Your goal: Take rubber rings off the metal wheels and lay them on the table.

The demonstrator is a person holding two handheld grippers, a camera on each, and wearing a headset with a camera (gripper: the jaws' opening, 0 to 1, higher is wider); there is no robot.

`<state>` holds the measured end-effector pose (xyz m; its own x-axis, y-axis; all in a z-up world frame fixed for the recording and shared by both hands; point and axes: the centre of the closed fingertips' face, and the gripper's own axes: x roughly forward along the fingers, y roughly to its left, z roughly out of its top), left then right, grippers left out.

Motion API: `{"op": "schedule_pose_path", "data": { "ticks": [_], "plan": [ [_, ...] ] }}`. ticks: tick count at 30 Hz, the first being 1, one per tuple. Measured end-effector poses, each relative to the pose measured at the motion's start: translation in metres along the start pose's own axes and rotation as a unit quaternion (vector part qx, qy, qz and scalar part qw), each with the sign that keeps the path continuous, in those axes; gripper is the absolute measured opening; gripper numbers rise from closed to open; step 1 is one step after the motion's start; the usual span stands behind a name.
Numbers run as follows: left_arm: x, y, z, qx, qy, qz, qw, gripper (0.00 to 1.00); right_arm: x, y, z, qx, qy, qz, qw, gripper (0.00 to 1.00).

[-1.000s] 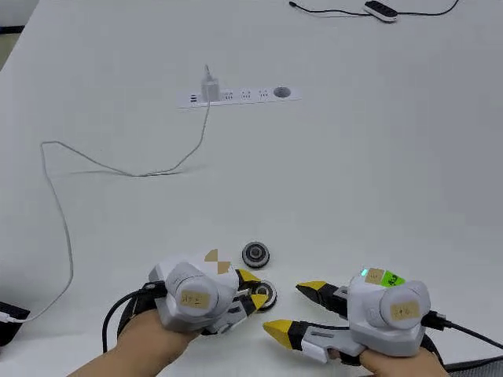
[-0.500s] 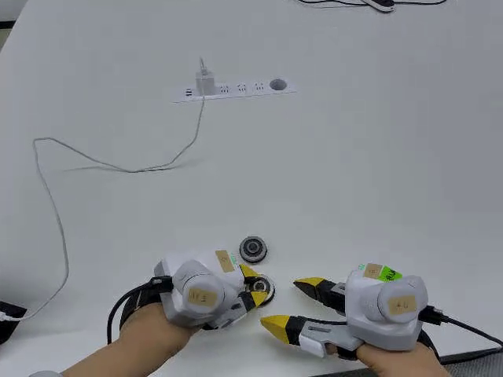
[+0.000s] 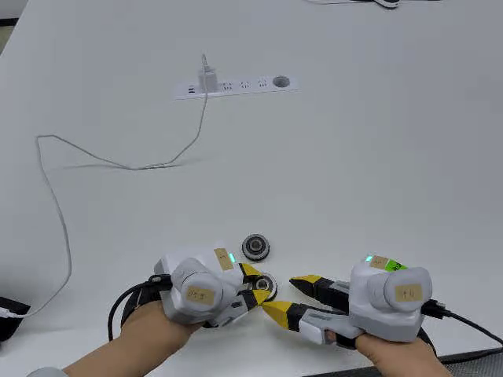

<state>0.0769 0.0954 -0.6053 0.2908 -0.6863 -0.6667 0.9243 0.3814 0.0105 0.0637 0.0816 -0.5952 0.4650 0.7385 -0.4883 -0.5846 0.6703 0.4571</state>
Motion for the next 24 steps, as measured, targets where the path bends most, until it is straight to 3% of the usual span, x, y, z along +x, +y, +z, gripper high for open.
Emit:
{"op": "schedule_pose_path", "data": {
  "ticks": [6,12,19,24],
  "plan": [
    [0.001,0.000,0.000,0.003,0.000,0.000,1.0000,0.13,-0.001,0.000,0.000,0.038,-0.005,0.007,0.9992,0.30],
    [0.001,0.000,0.000,0.004,-0.001,-0.001,1.0000,0.13,-0.002,-0.010,0.010,0.111,-0.041,-0.001,0.9929,0.28],
    [0.000,-0.001,0.000,0.004,-0.003,0.001,1.0000,0.13,0.004,-0.011,0.003,0.131,-0.020,-0.004,0.9911,0.24],
    [0.000,-0.001,0.001,0.005,-0.005,0.002,1.0000,0.13,0.007,-0.012,-0.005,0.179,-0.002,-0.009,0.9839,0.22]
  ]
}}
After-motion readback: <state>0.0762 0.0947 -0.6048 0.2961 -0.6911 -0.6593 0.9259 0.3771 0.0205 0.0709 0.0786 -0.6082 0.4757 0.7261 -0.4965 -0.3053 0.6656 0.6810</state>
